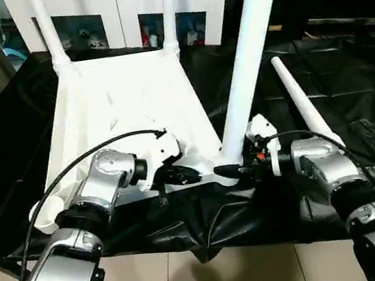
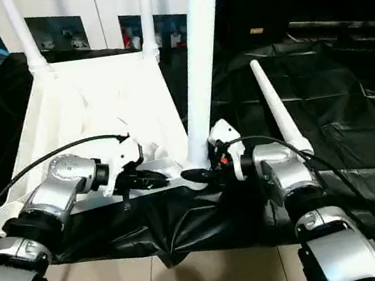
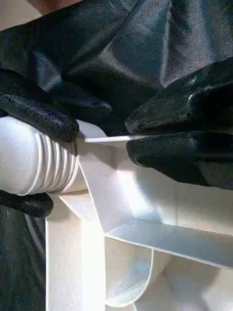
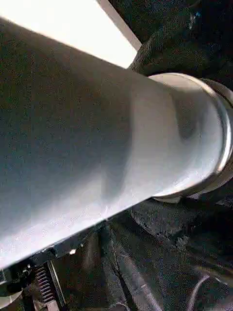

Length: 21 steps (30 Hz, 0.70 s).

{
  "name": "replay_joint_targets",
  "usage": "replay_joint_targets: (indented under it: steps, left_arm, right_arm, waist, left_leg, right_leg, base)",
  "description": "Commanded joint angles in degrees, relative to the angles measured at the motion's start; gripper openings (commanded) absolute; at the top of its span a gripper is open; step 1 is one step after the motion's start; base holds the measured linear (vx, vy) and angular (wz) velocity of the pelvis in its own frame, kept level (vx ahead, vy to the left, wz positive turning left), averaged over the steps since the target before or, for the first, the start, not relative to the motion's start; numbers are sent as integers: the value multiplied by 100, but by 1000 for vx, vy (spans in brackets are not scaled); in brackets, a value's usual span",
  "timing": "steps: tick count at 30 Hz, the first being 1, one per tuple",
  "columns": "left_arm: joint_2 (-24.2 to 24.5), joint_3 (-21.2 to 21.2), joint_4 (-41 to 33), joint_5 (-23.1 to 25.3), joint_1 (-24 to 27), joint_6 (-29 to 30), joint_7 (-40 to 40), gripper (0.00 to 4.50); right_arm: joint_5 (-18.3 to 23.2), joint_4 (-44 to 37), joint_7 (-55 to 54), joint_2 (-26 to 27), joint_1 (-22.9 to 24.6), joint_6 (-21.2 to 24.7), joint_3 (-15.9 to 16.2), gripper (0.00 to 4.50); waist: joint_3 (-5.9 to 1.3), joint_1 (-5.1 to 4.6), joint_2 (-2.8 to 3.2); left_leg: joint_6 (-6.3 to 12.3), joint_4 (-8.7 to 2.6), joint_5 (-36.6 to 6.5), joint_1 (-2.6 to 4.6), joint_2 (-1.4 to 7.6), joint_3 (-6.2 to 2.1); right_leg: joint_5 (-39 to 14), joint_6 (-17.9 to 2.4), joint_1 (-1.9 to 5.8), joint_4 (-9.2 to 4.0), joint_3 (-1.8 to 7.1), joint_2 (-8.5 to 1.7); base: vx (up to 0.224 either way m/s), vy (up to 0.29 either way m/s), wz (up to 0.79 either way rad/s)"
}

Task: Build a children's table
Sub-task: Rotate leg to tighten

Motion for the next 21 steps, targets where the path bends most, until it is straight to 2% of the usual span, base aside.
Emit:
replay_joint_targets:
  steps: [1, 2, 3, 4, 5, 7, 9, 10, 11, 12, 13, 14, 17, 20, 21]
  left_arm:
    - [-158, -36, -167, -132, -33, -13, -64, 0]
    - [-237, 46, -66, -106, -100, 24, 265, 0]
    - [-385, 176, 193, -14, -275, 89, 953, 0]
    - [-385, 176, 193, -14, -275, 89, 953, 0]
    - [-433, 212, 293, 22, -344, 117, 1182, 0]
    - [-619, 332, 563, 62, -550, 231, 1826, 0]
    - [-727, 378, 674, 81, -646, 299, 2142, 0]
    - [-843, 424, 770, 86, -731, 396, 2428, 0]
    - [-868, 433, 788, 85, -748, 424, 2484, 0]
    - [-934, 457, 833, 85, -790, 494, 2636, 0]
    - [-1189, 538, 986, 101, -899, 651, 3293, 0]
    - [-1189, 538, 986, 101, -899, 651, 3293, 0]
    - [-1359, 552, 1091, 146, -944, 678, 3698, 0]
    - [-1468, 536, 1138, 151, -940, 626, 3766, 0]
    - [-1487, 510, 1134, 149, -920, 531, 3663, 0]
  right_arm:
    - [-8, -5, -91, 50, 67, 20, 15, 284]
    - [-51, 135, -569, 133, 83, -76, -90, 284]
    - [-85, 395, -1431, 291, 80, -150, -294, 282]
    - [-85, 395, -1431, 291, 80, -150, -294, 281]
    - [-84, 481, -1704, 345, 73, -153, -364, 280]
    - [23, 678, -2541, 594, 44, -64, -611, 279]
    - [71, 783, -2997, 732, 8, -25, -729, 279]
    - [135, 886, -3431, 882, -40, 30, -850, 279]
    - [150, 906, -3512, 914, -52, 40, -873, 278]
    - [184, 957, -3720, 997, -84, 65, -930, 278]
    - [264, 1112, -4370, 1312, -236, 97, -1051, 278]
    - [264, 1112, -4370, 1312, -236, 97, -1051, 278]
    - [251, 1251, -4759, 1559, -367, 92, -1095, 278]
    - [126, 1343, -4907, 1726, -461, 31, -1026, 278]
    - [121, 1352, -4778, 1773, -496, -57, -1023, 312]
  waist:
    - [-445, -6, 20]
    - [-443, -11, 14]
    - [-433, -25, 47]
    - [-414, -62, 28]
    - [-429, -62, 4]
    - [-413, -85, 29]
    - [-416, -104, 11]
    - [-420, -106, 16]
    - [-414, -141, 67]
    - [-423, -143, 53]
    - [-418, -156, 106]
    - [-433, -178, 115]
    - [-433, -164, 100]
    - [-439, -169, 95]
    - [-440, -173, 68]
  left_leg:
    - [225, -396, -1343, 142, 118, -27]
    - [221, -396, -1358, 137, 116, -27]
    - [155, -406, -1418, 141, 112, -35]
    - [51, -419, -1641, 166, 93, -44]
    - [14, -412, -1695, 162, 81, -54]
    - [9, -419, -1763, 170, 79, -53]
    - [-39, -427, -1788, 169, 69, -68]
    - [-40, -428, -1791, 168, 69, -75]
    - [-60, -436, -1916, 172, 66, -79]
    - [-53, -434, -1899, 168, 65, -80]
    - [-46, -436, -1928, 169, 64, -80]
    - [-77, -432, -1892, 168, 64, -87]
    - [-33, -428, -1903, 166, 50, -79]
    - [43, -421, -1767, 144, 48, -71]
    - [61, -422, -1760, 136, 45, -68]
  right_leg:
    - [-1143, -1327, 304, -299, 259, -312]
    - [-1161, -1324, 306, -300, 260, -313]
    - [-1253, -1305, 287, -308, 267, -323]
    - [-1605, -1232, 268, -369, 269, -338]
    - [-1815, -1137, 293, -387, 267, -346]
    - [-2011, -1053, 252, -423, 275, -336]
    - [-2090, -1016, 260, -432, 261, -329]
    - [-2096, -1011, 265, -433, 258, -337]
    - [-2054, -1020, 262, -457, 253, -314]
    - [-2005, -1030, 280, -444, 252, -316]
    - [-1937, -1052, 266, -454, 257, -313]
    - [-1838, -1102, 268, -427, 257, -309]
    - [-1813, -1088, 283, -441, 247, -302]
    - [-1602, -1121, 290, -417, 252, -304]
    - [-1610, -1115, 298, -421, 248, -300]
  base:
    - [0, 0, 0]
    - [0, 0, 0]
    - [0, 0, 0]
    - [0, 0, 0]
    - [0, 0, 0]
    - [0, 0, 0]
    - [0, 0, 0]
    - [0, 0, 0]
    - [0, 0, 0]
    - [0, 0, 0]
    - [0, 0, 0]
    - [0, 0, 0]
    - [0, 0, 0]
    - [0, 0, 0]
    - [0, 0, 0]
